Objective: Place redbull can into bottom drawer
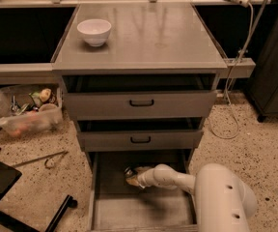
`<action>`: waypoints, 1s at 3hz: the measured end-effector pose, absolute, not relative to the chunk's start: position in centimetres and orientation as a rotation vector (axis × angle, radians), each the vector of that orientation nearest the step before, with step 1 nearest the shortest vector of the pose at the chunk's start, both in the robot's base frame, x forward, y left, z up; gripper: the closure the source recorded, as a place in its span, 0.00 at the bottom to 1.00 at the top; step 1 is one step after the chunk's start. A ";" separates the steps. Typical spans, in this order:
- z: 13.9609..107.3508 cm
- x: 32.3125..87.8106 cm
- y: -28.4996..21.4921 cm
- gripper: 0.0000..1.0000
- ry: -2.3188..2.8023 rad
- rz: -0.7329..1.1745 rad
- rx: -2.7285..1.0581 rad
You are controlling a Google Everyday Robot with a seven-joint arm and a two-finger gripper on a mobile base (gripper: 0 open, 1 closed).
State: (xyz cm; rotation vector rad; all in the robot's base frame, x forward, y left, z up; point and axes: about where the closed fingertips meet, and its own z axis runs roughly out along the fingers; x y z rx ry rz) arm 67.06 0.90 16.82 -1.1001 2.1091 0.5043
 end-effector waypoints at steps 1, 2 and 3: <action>16.0 67.2 1.3 1.00 2.168 0.466 -1.106; 15.9 67.2 1.3 0.81 2.171 0.464 -1.107; 15.9 67.2 1.3 0.58 2.171 0.464 -1.107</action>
Offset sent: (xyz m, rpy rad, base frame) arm 0.0010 0.0038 -0.0076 -0.0442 0.0287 -0.0162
